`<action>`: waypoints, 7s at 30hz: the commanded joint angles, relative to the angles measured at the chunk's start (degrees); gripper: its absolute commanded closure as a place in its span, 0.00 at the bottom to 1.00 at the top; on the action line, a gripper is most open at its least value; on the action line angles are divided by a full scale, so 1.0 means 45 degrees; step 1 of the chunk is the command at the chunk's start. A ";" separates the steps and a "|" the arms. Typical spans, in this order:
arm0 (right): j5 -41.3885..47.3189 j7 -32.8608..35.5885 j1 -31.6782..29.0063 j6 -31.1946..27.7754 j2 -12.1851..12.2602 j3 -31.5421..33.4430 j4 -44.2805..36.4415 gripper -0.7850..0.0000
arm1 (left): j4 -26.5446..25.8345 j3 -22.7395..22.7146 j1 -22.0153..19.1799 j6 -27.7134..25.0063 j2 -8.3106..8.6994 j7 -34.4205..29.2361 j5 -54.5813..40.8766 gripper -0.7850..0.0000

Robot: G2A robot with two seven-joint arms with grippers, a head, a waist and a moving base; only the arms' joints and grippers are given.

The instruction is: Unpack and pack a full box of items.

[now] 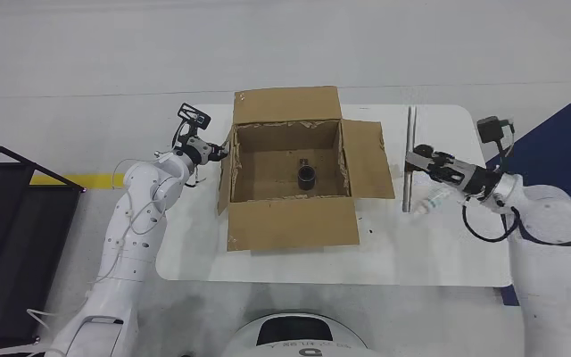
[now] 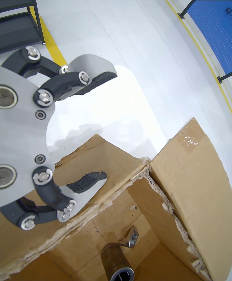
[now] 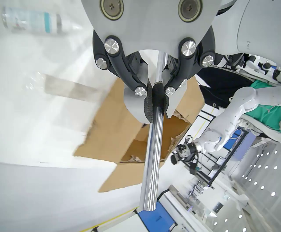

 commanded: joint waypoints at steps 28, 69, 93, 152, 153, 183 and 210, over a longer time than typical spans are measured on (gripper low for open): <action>-0.2238 -0.1782 0.4877 0.1928 -0.0862 -0.7479 0.2101 1.00 | 0.0000 0.0000 0.0000 0.0000 0.0000 0.0000 0.0000 0.00; -0.5857 -0.1064 1.0986 0.4957 -0.4334 -1.5631 0.9254 0.76 | 0.0000 0.0000 0.0000 0.0000 0.0000 0.0000 0.0000 0.00; -0.8978 -0.1000 0.1769 0.8650 -0.0878 -0.3190 -0.1363 0.60 | 0.0000 0.0000 0.0000 0.0000 0.0000 0.0000 0.0000 0.00; -1.1365 -0.2490 0.4467 1.0018 -0.0611 -0.1982 0.8028 0.00 | 0.0000 0.0000 0.0000 0.0000 0.0000 0.0000 0.0000 0.00; -1.1426 -0.2438 0.4508 1.0044 -0.0613 -0.2038 0.8072 0.00 | 0.0000 0.0000 0.0000 0.0000 0.0000 0.0000 0.0000 0.00; -1.1948 -0.1646 0.5828 1.0204 -0.0709 -0.3077 0.9662 0.52 | 0.0000 0.0000 0.0000 0.0000 0.0000 0.0000 0.0000 0.00; -1.2173 -0.0310 0.6450 1.0491 -0.1051 -0.4681 0.9360 0.55 | 0.0000 0.0000 0.0000 0.0000 0.0000 0.0000 0.0000 0.00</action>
